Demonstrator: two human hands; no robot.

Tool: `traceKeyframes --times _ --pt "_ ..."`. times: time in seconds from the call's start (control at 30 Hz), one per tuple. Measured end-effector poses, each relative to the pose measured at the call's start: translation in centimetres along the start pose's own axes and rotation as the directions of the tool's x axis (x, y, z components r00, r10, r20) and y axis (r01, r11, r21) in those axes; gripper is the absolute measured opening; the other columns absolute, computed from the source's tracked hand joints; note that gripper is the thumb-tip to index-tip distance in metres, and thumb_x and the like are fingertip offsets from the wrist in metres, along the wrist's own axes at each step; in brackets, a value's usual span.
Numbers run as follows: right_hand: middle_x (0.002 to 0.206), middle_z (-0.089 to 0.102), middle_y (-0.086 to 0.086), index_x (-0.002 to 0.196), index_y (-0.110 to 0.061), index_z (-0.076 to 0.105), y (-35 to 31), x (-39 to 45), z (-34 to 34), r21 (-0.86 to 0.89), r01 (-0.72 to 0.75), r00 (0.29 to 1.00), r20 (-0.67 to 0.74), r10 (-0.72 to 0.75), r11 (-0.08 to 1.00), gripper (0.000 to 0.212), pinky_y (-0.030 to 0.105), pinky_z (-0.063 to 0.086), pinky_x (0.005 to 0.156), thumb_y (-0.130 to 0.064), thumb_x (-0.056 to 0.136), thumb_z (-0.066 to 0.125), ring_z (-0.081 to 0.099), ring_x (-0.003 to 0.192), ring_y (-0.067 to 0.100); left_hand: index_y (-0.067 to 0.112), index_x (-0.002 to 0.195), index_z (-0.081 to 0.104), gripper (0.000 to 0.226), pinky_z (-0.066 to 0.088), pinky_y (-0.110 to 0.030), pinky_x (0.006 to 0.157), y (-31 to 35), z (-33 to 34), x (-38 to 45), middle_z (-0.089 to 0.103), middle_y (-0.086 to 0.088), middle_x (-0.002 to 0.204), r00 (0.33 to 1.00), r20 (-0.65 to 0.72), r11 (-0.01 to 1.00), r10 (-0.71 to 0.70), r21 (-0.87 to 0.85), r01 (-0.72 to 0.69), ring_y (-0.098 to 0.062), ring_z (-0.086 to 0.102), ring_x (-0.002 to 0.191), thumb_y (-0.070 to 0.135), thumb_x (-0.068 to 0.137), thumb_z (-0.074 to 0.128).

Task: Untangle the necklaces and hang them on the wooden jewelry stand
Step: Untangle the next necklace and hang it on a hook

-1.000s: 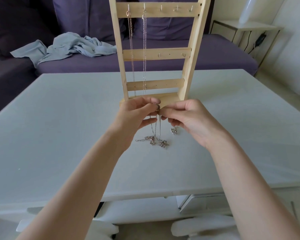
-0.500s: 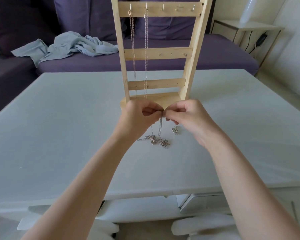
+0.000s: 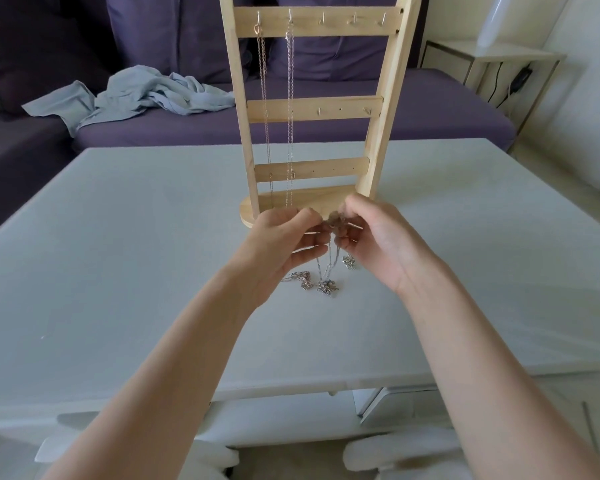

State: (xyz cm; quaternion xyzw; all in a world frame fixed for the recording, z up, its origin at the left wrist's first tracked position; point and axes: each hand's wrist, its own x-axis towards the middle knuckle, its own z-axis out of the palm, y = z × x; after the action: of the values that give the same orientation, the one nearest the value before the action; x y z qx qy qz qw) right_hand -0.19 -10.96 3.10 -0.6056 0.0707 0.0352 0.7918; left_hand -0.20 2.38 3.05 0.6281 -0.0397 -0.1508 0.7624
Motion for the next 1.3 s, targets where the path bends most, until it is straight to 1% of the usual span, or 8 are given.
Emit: traceKeyframes --times 0.13,0.27,0.5,0.7,0.93,1.1,1.2,1.3 --pt "0.062 0.046 0.003 0.07 -0.013 0.044 0.2 0.3 0.0 0.076 0.05 0.997 -0.067 -0.045 0.996 0.013 0.021 0.034 0.054 -0.003 0.071 0.052 0.041 0.052 0.01 0.011 0.073 0.057 0.021 0.049 -0.017 0.06 0.0 0.1 0.2 0.062 0.001 0.07 0.995 -0.083 0.994 0.062 0.095 -0.054 -0.008 0.051 0.059 0.009 0.092 0.048" --pt "0.06 0.05 0.002 0.069 -0.011 0.044 0.2 0.5 0.2 0.092 0.069 0.995 -0.083 -0.061 0.993 0.021 0.018 0.036 0.051 0.004 0.082 0.046 0.042 0.051 0.009 0.009 0.077 0.053 0.015 0.045 -0.018 0.059 -0.2 0.5 0.3 0.058 0.003 0.067 0.986 -0.128 0.971 0.108 0.225 -0.077 -0.007 0.046 0.057 0.008 0.091 0.048" --pt "0.06 0.056 0.002 0.07 -0.012 0.05 0.2 0.6 0.1 0.08 0.065 0.997 -0.053 -0.061 0.995 0.023 0.017 0.041 0.051 0.006 0.083 0.056 0.047 0.05 0.008 0.024 0.083 0.064 0.016 0.033 -0.023 0.057 -0.2 -0.2 0.6 0.039 0.006 0.058 0.981 -0.058 0.861 0.187 0.49 -0.135 -0.008 0.035 0.051 0.008 0.085 0.063" --pt "0.052 0.048 0.0 0.066 -0.011 0.05 -0.3 -0.2 -0.1 -0.045 -0.034 0.998 0.054 0.036 0.998 0.025 0.019 0.037 0.051 0.003 0.086 0.048 0.041 0.051 0.013 0.023 0.071 0.068 0.015 0.026 -0.024 0.054 0.0 -0.3 0.5 0.034 0.008 0.053 0.969 -0.096 0.847 0.227 0.511 -0.148 -0.007 0.028 0.051 0.018 0.085 0.067" --pt "0.056 0.052 0.0 0.087 -0.006 0.063 -0.6 -0.8 -1.5 -0.101 -0.068 0.979 0.186 0.086 0.993 0.024 0.022 0.035 0.054 -0.021 0.097 0.048 0.044 0.054 0.013 0.028 0.069 0.07 0.025 0.033 -0.026 0.063 0.5 -0.5 0.4 0.031 0.014 0.045 0.975 -0.117 0.875 0.189 0.47 -0.114 -0.005 0.031 0.047 0.024 0.09 0.058" --pt "0.066 0.055 -0.001 0.089 -0.005 0.068 -0.6 -0.9 -2.1 -0.221 0.086 0.985 0.167 -0.049 0.971 0.008 0.017 0.041 0.058 -0.008 0.087 0.06 0.048 0.061 0.009 0.03 0.065 0.073 0.03 0.033 -0.023 0.061 0.5 -0.4 0.8 0.026 -0.001 0.07 0.978 -0.15 0.913 0.142 0.402 -0.071 -0.014 0.027 0.059 0.026 0.09 0.057" --pt "0.064 0.058 0.0 0.084 -0.007 0.07 -0.6 -1.0 -2.1 -0.338 0.185 0.982 0.033 -0.184 0.923 0.007 0.017 0.039 0.055 -0.007 0.086 0.063 0.047 0.059 0.01 0.03 0.073 0.073 0.028 0.038 -0.022 0.067 0.2 -0.1 1.0 0.049 0.007 0.071 0.986 -0.096 0.907 0.136 0.412 -0.085 -0.005 0.044 0.066 0.026 0.093 0.053" --pt "0.063 0.06 0.001 0.081 -0.006 0.068 -1.2 -1.3 -1.2 -0.368 0.302 0.949 0.03 -0.313 0.88 0.011 0.016 0.037 0.054 -0.01 0.088 0.06 0.049 0.056 0.007 0.021 0.097 0.072 0.018 0.041 -0.017 0.077 -0.2 0.2 1.1 0.069 0.011 0.102 0.991 0.054 0.886 0.125 0.444 -0.136 0.002 0.059 0.096 0.022 0.092 0.055"
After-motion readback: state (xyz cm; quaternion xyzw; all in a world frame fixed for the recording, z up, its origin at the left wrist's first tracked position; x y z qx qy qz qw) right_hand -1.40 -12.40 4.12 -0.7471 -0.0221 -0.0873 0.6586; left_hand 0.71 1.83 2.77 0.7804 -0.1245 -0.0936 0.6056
